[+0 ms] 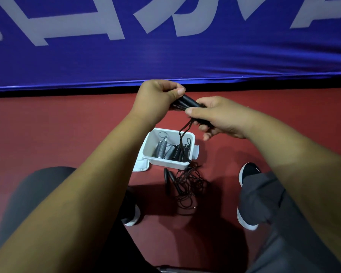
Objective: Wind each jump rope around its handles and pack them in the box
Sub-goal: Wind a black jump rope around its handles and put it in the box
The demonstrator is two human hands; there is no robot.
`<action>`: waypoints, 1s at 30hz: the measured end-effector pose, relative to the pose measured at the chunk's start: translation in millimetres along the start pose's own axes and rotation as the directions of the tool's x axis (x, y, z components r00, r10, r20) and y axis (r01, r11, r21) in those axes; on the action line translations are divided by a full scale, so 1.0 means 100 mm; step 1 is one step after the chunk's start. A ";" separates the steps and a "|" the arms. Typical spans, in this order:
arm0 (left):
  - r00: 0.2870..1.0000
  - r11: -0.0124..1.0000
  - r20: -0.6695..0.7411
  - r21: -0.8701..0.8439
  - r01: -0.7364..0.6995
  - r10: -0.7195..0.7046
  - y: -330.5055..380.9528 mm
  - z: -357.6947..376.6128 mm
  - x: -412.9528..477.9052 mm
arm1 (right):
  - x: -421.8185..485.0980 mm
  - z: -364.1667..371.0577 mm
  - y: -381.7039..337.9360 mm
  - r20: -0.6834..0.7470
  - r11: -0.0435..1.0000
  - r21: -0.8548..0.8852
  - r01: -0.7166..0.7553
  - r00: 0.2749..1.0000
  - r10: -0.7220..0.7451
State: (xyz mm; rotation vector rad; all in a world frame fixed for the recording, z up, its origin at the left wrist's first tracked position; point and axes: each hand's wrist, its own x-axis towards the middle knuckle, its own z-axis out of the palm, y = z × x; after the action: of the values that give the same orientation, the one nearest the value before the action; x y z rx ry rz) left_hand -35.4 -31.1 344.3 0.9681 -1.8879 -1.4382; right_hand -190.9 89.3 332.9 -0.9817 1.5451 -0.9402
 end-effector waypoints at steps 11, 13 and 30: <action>0.962 0.957 0.249 -0.234 0.173 -0.113 -0.04 -0.06 0.02 | -0.03 -0.07 -0.07 0.003 0.971 0.237 0.012 1.000 -0.013; 0.899 0.972 0.411 -0.103 0.212 -0.152 -0.14 -0.07 0.01 | -0.05 -0.11 -0.08 -0.009 0.957 0.288 0.020 1.000 -0.018; 0.846 0.944 0.527 0.314 -0.099 -0.087 -0.24 0.03 -0.13 | -0.14 -0.26 -0.09 0.017 0.905 0.424 -0.034 0.999 0.030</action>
State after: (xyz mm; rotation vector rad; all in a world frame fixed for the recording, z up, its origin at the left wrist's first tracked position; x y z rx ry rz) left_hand -25.3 -22.3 319.8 0.7422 -2.6081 -1.5267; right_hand -213.8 101.6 350.5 -0.6447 1.2669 -1.1844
